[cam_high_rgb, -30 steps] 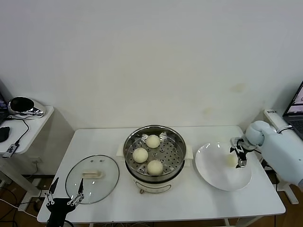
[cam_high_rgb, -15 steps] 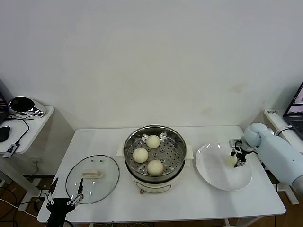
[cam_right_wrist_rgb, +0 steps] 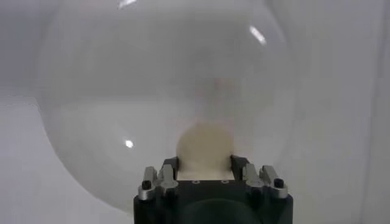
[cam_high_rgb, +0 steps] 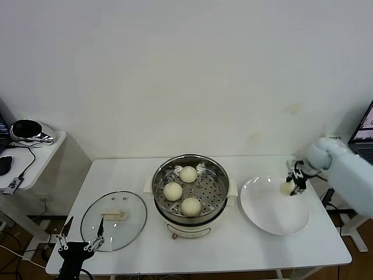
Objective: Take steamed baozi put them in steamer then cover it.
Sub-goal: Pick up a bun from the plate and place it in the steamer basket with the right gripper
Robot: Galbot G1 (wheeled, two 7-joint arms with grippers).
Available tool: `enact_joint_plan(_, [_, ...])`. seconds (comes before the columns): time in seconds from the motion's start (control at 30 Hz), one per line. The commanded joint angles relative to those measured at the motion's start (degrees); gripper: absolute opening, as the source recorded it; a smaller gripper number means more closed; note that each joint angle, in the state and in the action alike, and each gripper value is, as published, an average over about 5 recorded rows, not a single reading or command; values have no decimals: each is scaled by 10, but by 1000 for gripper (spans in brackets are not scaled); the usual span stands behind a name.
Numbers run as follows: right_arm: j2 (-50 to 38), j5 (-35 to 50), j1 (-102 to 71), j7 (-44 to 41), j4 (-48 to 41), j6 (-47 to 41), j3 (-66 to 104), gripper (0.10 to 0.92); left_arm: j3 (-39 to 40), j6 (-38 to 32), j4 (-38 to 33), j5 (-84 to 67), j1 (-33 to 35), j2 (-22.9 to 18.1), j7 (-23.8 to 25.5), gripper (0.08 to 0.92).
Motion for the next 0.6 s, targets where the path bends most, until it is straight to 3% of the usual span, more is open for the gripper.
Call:
enact_joint_plan(0.03, [-70, 193, 294, 7, 204, -91, -250, 549, 7, 1, -2, 0, -6, 2, 0, 823])
enact_joint_plan(0.37, [47, 414, 474, 89, 304, -213, -402, 570, 15, 2, -2, 0, -16, 2, 0, 823])
enact_joint_plan(0.6, [133, 467, 428, 146, 303, -268, -406, 579, 14, 2, -2, 1, -18, -3, 0, 823])
